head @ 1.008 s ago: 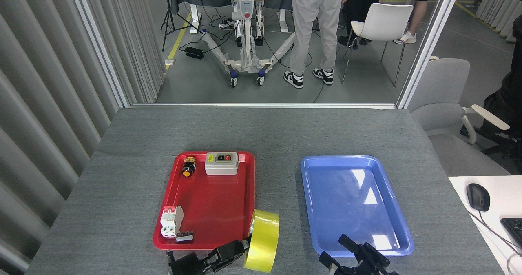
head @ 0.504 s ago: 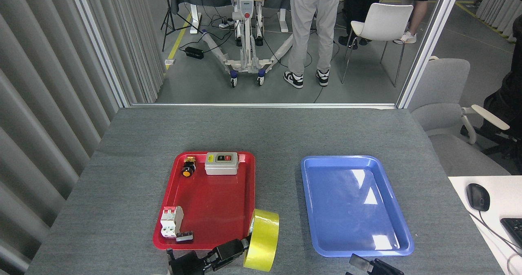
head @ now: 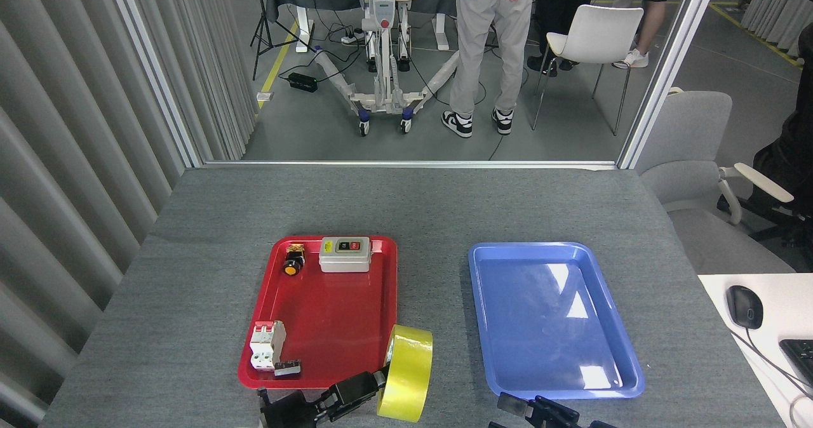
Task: Place and move tape with both arms
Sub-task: 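Bring the right gripper toward the tape roll beside the left gripper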
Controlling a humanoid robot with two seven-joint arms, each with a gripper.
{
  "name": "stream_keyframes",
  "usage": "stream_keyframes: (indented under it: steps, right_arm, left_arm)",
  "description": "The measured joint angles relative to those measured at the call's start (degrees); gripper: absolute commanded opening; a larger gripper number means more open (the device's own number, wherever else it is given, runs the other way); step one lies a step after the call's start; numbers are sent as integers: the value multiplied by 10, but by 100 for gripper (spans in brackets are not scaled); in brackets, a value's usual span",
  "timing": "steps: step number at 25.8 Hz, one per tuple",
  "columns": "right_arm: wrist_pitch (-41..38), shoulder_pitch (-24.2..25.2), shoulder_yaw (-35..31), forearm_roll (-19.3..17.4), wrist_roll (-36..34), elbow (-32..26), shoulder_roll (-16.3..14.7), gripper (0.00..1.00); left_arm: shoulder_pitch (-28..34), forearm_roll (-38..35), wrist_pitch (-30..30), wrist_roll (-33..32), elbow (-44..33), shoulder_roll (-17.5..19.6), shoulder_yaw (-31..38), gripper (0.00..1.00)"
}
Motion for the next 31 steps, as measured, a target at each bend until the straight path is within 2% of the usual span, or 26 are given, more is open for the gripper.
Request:
stream_keyframes:
  steps: [4, 7, 15, 19, 23, 26, 31]
  right_arm:
    - [0, -22, 0, 31, 14, 1, 37, 100]
    - [0, -30, 5, 71, 16, -1, 58, 100]
    - [0, -28, 45, 125, 16, -44, 69, 100]
    - [0, -33, 51, 140, 14, -56, 73, 100]
    - [0, -45, 52, 167, 13, -56, 97, 99]
    - [0, -51, 53, 189, 13, -54, 120, 93]
    - [0, -58, 57, 205, 12, -45, 132, 86]
  left_arm:
    - [1, 0, 0, 0, 0, 0, 2, 11]
    - [1, 0, 0, 0, 0, 0, 3, 11]
    - [1, 0, -1, 0, -1, 0, 4, 11]
    - [1, 0, -1, 0, -1, 0, 4, 11]
    - [1, 0, -1, 0, -1, 0, 5, 11]
    - [1, 0, -1, 0, 0, 0, 7, 11]
    - [1, 0, -1, 0, 0, 0, 9, 11]
